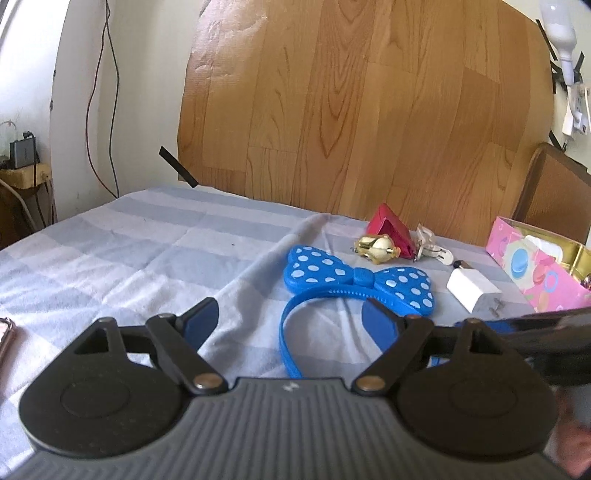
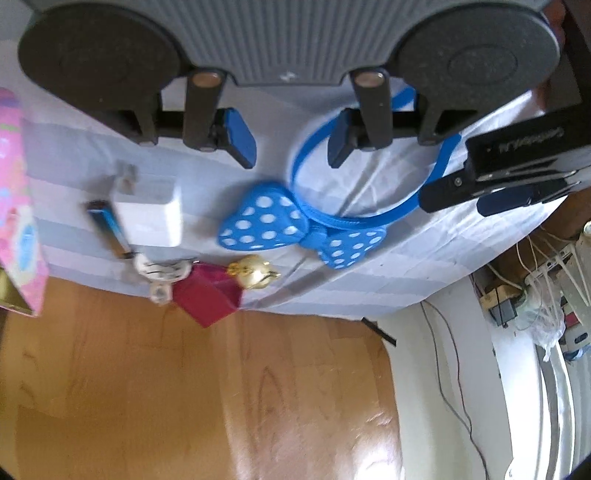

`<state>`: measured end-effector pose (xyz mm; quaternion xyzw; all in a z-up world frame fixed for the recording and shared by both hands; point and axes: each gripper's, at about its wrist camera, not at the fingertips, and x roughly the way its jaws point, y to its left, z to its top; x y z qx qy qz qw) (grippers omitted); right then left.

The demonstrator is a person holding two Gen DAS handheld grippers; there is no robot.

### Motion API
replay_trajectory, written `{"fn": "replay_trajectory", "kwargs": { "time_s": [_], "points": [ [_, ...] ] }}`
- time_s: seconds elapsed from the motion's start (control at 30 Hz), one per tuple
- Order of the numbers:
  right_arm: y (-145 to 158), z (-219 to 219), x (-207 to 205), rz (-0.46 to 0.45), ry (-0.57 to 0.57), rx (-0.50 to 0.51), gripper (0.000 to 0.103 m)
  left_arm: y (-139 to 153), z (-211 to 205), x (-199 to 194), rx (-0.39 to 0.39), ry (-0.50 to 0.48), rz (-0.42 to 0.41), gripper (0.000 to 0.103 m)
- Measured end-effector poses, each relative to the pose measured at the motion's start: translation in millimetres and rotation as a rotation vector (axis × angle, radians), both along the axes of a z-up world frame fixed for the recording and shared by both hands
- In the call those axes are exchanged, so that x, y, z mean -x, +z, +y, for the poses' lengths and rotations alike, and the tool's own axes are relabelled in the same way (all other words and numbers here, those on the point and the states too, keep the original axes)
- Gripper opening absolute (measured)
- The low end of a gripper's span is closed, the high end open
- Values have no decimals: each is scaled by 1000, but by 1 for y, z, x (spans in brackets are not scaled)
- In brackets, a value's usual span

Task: Organize rigid objects
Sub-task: 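Close the right tool on the band of the blue polka-dot headband, then carry the headband into the pink tin and open the right tool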

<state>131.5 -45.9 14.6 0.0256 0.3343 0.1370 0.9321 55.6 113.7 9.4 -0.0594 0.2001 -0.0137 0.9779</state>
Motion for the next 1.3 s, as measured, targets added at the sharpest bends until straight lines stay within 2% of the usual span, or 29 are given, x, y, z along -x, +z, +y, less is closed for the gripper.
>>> {"fn": "replay_trajectory", "kwargs": {
  "time_s": [0.07,0.1,0.17,0.2,0.3,0.4,0.77,0.87,1.0,1.17,1.3],
  "points": [
    [-7,7,-7,16,6,17,45,0,2,0,12,3,1,86],
    [-9,11,-6,-7,4,39,44,0,3,0,19,5,0,86],
    [-10,18,-4,-32,7,93,31,1,4,1,28,6,-4,86],
    [-10,18,-1,-40,11,102,17,1,4,2,32,4,-6,86],
    [-9,13,6,-54,0,140,10,0,3,1,30,0,-5,86],
    [-9,-7,19,-53,-16,135,7,0,2,2,25,-4,-5,86],
    [-6,-64,94,-72,-60,171,7,0,-1,0,3,-11,4,86],
    [-8,-68,100,-91,-63,168,11,0,-1,0,7,-14,13,86],
    [-9,-67,100,-103,-61,163,11,-1,-1,-1,11,-32,26,86],
    [-9,-79,99,-86,-60,85,12,-1,-6,2,14,-42,57,86],
    [-9,-82,100,-81,-57,50,18,1,-21,15,22,-89,82,86]
  ]
}}
